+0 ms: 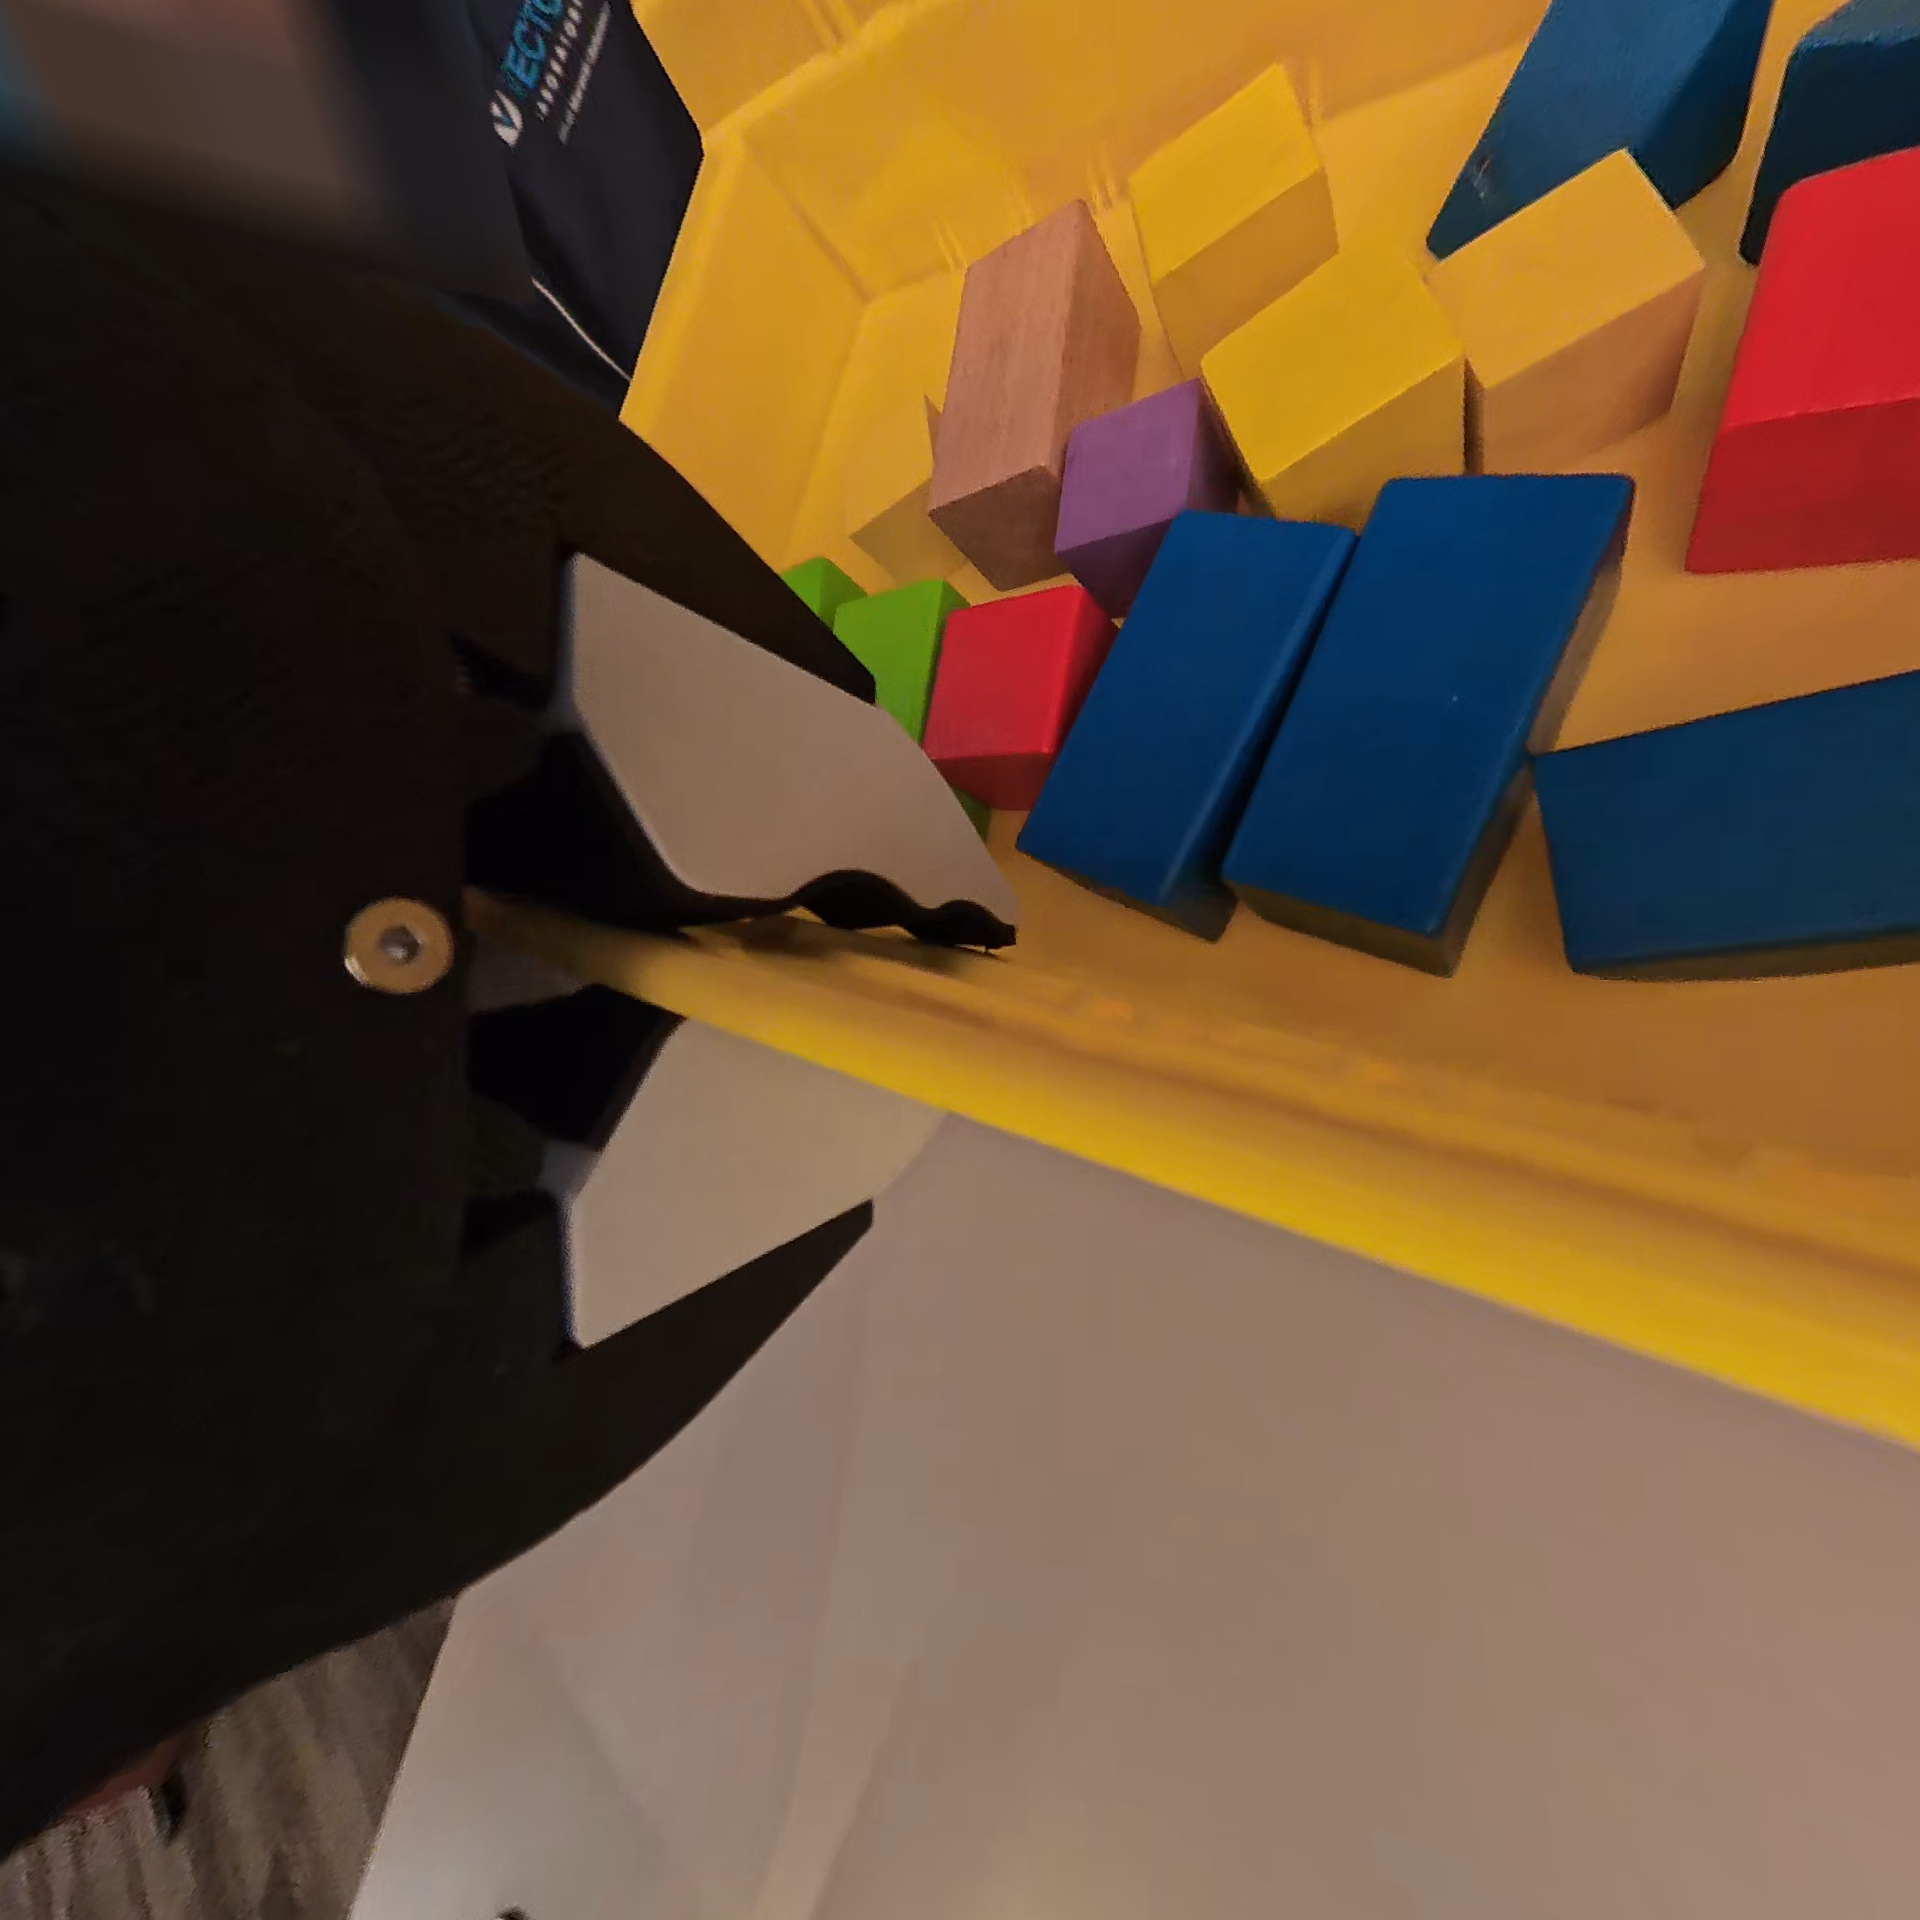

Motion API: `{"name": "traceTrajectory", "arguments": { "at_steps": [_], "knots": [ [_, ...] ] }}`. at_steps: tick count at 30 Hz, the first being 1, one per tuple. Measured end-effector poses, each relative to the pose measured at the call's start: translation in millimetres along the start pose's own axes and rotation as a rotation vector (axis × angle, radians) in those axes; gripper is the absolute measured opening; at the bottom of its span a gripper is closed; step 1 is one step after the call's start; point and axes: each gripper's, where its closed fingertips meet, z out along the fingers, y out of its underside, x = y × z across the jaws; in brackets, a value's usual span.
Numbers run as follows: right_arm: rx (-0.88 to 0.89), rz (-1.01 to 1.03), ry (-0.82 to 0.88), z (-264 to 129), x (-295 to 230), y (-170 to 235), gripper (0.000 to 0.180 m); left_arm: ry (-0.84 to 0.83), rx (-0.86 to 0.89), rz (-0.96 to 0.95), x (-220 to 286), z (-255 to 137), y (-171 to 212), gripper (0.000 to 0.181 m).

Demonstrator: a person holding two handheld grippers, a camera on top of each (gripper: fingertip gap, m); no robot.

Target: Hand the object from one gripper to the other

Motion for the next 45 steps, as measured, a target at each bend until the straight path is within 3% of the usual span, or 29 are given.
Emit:
{"name": "traceTrajectory", "arguments": {
  "at_steps": [11, 17, 23, 28, 35, 45],
  "knots": [
    [-0.036, -0.379, -0.093, 50, -236, -104, 0.005, -0.092, 0.225, -0.041, -16, -84, 9, 0.025],
    [-0.097, -0.535, -0.120, 83, -351, -134, 0.005, -0.109, 0.323, -0.106, -34, -121, 24, 0.029],
    [-0.132, -0.619, -0.123, 116, -430, -147, 0.004, -0.083, 0.369, -0.125, -44, -134, 30, 0.029],
    [-0.145, -0.612, -0.118, 155, -460, -150, 0.004, -0.046, 0.354, -0.149, -54, -130, 33, 0.029],
    [-0.151, -0.555, -0.049, 207, -454, -153, 0.005, -0.002, 0.333, -0.282, -93, -121, 45, 0.029],
    [-0.042, -0.616, 0.000, 212, -449, -161, 0.010, 0.001, 0.223, -0.452, -146, -93, 69, 0.029]
  ]
}}
